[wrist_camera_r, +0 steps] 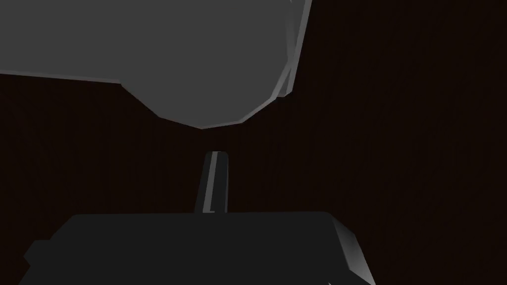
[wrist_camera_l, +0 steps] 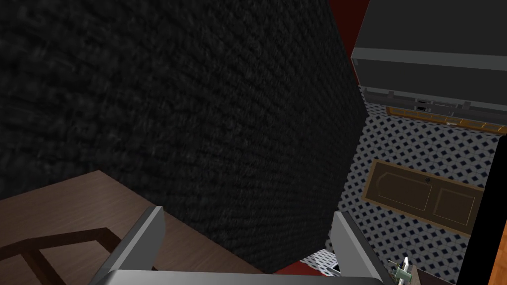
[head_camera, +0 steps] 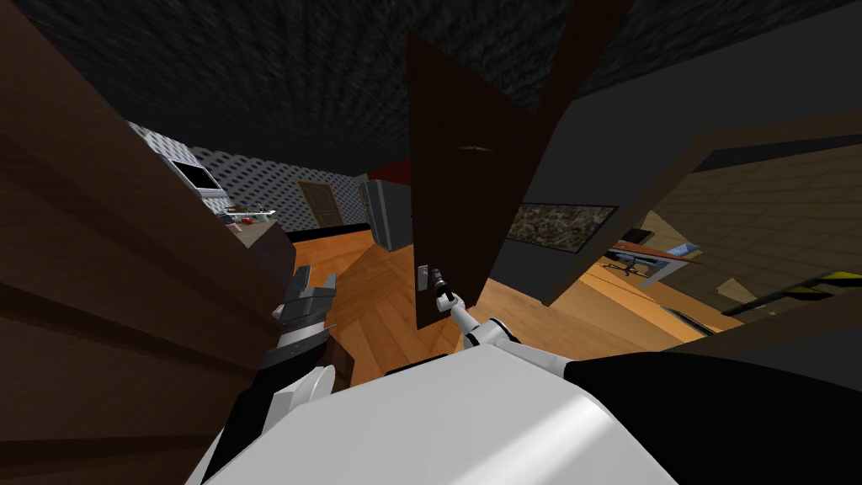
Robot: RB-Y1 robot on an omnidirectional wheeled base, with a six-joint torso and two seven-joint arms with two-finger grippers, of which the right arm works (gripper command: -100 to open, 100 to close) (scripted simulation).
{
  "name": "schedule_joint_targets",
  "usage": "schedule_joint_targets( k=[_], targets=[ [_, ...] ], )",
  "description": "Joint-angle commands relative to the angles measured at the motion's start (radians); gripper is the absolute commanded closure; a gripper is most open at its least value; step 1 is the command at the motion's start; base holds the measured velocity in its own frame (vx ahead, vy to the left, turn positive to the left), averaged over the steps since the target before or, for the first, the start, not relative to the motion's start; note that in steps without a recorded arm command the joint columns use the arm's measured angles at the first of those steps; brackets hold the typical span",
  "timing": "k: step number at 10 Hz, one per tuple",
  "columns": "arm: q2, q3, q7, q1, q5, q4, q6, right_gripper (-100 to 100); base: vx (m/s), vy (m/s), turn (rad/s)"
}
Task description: Push the door open
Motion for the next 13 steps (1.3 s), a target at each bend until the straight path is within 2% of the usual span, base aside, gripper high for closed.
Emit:
schedule_joint_targets(
  k=[1, 4, 6, 7, 9, 10, 11, 13],
  targets=[
    [-0.012, 0.003, 0.002, -0.002, 0.0, -0.002, 0.004, -100, -0.022, -0.036, -0.084],
    [-0.008, 0.006, 0.005, -0.004, -0.001, -0.004, 0.01, -100, -0.212, -0.016, -0.018],
    [0.012, 0.009, 0.008, -0.006, -0.002, -0.006, 0.014, -100, -0.226, 0.0, -0.031],
    [0.044, 0.011, 0.01, -0.008, -0.002, -0.008, 0.018, -100, -0.227, 0.039, -0.038],
    [0.082, 0.013, 0.012, -0.009, -0.003, -0.009, 0.021, -100, -0.201, 0.058, -0.017],
    [0.067, 0.013, 0.01, -0.008, -0.002, -0.014, 0.027, -100, -0.079, 0.036, -0.003],
    [0.041, 0.013, 0.023, -0.011, -0.015, -0.006, 0.019, -100, 0.076, -0.016, 0.033],
    [0.02, 0.012, 0.042, -0.013, -0.033, 0.0, 0.011, -100, 0.176, -0.045, 0.046]
  ],
)
